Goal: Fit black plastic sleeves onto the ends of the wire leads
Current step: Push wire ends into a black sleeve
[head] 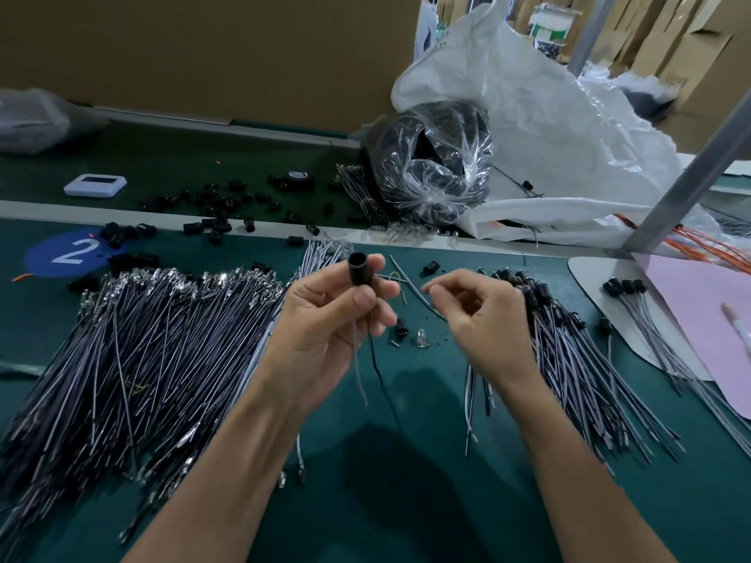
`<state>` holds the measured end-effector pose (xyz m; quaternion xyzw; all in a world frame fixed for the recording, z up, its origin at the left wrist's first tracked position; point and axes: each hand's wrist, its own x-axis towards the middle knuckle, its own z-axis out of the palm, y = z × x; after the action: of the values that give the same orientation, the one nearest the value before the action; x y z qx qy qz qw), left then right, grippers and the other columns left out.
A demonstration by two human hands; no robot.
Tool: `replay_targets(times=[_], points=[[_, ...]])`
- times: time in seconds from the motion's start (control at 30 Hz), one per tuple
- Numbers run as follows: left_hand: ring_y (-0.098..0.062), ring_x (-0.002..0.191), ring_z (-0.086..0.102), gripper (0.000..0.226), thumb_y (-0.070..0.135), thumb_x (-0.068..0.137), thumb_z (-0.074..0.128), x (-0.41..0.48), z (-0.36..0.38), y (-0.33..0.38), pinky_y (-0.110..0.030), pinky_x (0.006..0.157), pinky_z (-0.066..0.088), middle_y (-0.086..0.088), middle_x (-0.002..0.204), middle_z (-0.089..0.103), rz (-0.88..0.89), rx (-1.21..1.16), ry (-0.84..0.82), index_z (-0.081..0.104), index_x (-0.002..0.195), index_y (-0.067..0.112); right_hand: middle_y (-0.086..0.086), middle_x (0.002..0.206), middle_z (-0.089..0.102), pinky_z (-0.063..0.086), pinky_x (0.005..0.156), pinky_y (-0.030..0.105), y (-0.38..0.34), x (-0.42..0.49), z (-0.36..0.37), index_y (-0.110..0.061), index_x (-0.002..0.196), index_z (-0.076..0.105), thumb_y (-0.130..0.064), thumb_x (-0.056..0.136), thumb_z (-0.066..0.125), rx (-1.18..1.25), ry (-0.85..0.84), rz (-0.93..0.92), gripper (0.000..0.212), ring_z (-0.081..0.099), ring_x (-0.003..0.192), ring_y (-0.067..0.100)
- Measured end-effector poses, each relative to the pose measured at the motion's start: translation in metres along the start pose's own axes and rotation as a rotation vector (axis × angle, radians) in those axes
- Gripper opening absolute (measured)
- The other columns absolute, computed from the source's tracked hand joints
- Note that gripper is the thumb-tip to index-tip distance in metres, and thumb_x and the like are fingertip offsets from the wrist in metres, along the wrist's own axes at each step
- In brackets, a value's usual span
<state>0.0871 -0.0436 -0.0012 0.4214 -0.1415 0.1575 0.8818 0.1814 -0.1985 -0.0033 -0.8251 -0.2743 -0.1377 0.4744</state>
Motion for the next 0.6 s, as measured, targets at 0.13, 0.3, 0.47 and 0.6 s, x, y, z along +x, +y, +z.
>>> replay_targets(times=[0.13,0.3,0.47,0.6], points=[[0.0,0.05,0.056,0.029,0.034,0.06,0.089,-0.001,-0.002,0.002,-0.013,0.058,0.046,0.006,0.078,0.075,-0.006,0.01,-0.061,0.08,0.087,0.026,-0.014,0.077,0.063,0.048,0.072,0.023,0.011,-0.002,0.006,-0.025,0.097,0.075,-0.02,0.084,0.072,-0.356,-0.324,0.05,0.014,0.05,0.063,0.0],[0.001,0.06,0.059,0.026,0.031,0.061,0.088,-0.001,-0.002,0.003,-0.013,0.063,0.046,0.008,0.079,0.073,-0.004,-0.024,-0.107,0.08,0.086,0.026,-0.014,0.071,0.06,0.046,0.072,0.021,0.013,-0.002,0.01,-0.018,0.095,0.075,-0.013,0.085,0.072,-0.385,-0.386,0.125,0.012,0.054,0.067,-0.003],[0.001,0.065,0.062,0.026,0.029,0.062,0.088,-0.001,-0.002,0.003,-0.012,0.065,0.047,0.008,0.079,0.074,-0.002,-0.031,-0.152,0.081,0.087,0.027,-0.01,0.071,0.066,0.049,0.065,0.015,0.003,-0.003,0.007,-0.018,0.082,0.067,-0.011,0.082,0.076,-0.187,-0.245,0.083,0.011,0.06,0.065,0.004],[0.001,0.066,0.062,0.029,0.026,0.062,0.086,0.0,-0.004,0.0,-0.012,0.065,0.046,0.006,0.081,0.074,-0.025,0.052,-0.056,0.08,0.09,0.024,-0.002,0.075,0.07,0.053,0.068,0.019,-0.011,-0.003,0.003,-0.013,0.083,0.067,-0.004,0.08,0.075,0.265,-0.034,-0.022,0.012,0.066,0.069,0.01]])
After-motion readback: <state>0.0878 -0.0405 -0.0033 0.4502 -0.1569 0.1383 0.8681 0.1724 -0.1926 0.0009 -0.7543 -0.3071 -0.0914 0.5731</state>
